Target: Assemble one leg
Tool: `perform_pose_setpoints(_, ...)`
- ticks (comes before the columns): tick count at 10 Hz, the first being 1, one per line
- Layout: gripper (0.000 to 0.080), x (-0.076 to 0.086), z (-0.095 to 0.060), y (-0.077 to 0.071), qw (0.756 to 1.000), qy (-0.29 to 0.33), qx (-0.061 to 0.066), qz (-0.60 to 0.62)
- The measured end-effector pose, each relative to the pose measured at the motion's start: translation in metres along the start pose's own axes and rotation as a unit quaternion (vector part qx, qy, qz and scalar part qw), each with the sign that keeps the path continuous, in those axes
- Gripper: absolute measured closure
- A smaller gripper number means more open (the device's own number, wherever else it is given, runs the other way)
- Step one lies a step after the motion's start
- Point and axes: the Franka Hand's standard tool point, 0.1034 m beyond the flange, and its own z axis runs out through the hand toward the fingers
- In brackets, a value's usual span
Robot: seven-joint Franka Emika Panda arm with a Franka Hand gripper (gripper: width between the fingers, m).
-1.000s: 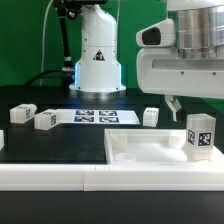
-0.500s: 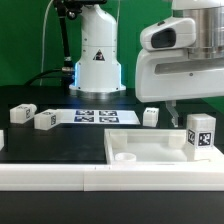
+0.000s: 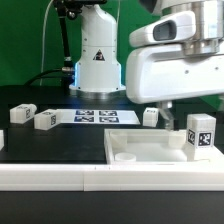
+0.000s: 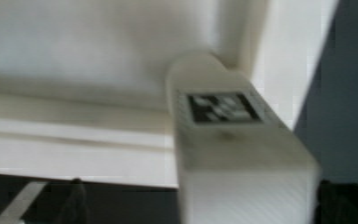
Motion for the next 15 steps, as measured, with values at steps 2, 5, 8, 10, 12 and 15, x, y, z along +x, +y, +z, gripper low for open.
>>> perform_pose_setpoints(2,0.0151,0.000,0.001,0.002,1.000,0.001,-0.001,-0.001)
perform_pose_setpoints(5,0.0427,0.000,0.001,0.002,1.000,0.001,-0.001,-0.001)
perform_pose_setpoints(8,0.0510,0.000,0.002,0.002,1.000,0.000,-0.001,0.009)
perform_pose_setpoints(10,0.0510,0.001,0.002,0.010,0.999,-0.025,0.013,0.033)
perform_pose_setpoints(12,0.0510,0.002,0.003,0.002,0.987,-0.015,0.012,0.161)
perform_pose_setpoints(15,0.0509,0.002,0.004,-0.003,0.955,-0.011,0.008,0.297)
